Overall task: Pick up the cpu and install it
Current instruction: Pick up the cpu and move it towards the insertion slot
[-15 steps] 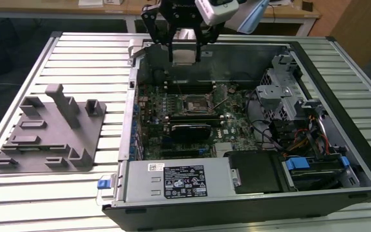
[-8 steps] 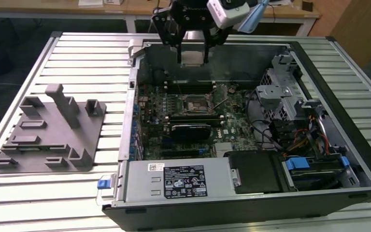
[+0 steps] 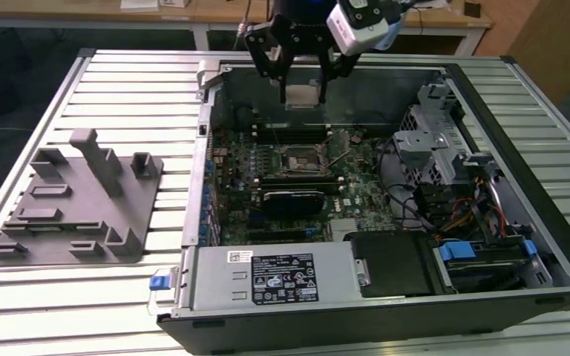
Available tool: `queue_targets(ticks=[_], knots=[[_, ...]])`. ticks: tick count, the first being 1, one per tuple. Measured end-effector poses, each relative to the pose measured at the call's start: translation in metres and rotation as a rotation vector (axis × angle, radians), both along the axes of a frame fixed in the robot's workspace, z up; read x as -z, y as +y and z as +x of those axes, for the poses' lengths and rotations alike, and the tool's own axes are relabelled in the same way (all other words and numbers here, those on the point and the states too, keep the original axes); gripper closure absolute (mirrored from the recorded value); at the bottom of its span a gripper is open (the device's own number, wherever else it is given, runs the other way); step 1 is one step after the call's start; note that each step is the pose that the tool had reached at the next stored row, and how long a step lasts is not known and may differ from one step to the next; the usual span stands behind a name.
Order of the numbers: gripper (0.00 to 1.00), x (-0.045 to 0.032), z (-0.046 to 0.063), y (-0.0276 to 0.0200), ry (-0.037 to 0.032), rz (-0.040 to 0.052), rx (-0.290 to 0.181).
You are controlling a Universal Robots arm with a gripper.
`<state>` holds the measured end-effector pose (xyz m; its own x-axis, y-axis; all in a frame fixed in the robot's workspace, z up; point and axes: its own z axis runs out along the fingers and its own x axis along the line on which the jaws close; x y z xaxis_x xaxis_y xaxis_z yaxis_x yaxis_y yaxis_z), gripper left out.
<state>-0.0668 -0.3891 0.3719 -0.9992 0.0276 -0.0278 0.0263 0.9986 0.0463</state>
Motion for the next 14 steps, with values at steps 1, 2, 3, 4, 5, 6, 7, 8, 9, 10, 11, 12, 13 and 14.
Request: queue_targets(ticks=[1,2,3,4,5,6,7,8,9,10,11,12,13,14], knots=[[0.45,0.0018,0.001,0.0008,0.0000,0.0000,0.000],[0.45,0.0036,0.001,0.0016,0.0001,-0.0001,0.000],[0.45,0.0054,0.002,0.0024,0.0001,-0.0001,0.000],[0.45,0.0072,0.002,0.0033,0.0001,-0.0001,0.000],[0.45,0.0090,0.003,0.0042,0.0001,0.0000,0.000],[0.45,0.0108,0.004,0.0050,0.0001,0.0000,0.000],[0.45,0.0126,0.004,0.0059,0.0001,0.0000,0.000],[0.45,0.0144,0.005,0.0067,0.0002,-0.0001,0.000],[0.45,0.0163,0.005,0.0075,0.0002,-0.0001,0.000],[0.45,0.0181,0.006,0.0083,0.0001,0.0000,0.000],[0.45,0.0200,0.006,0.0091,0.0001,0.0000,0.000],[0.45,0.0218,0.007,0.0099,0.0001,0.0001,0.000],[0.45,0.0236,0.007,0.0106,0.0001,0.0001,0.000],[0.45,0.0253,0.008,0.0112,0.0001,0.0000,0.000]])
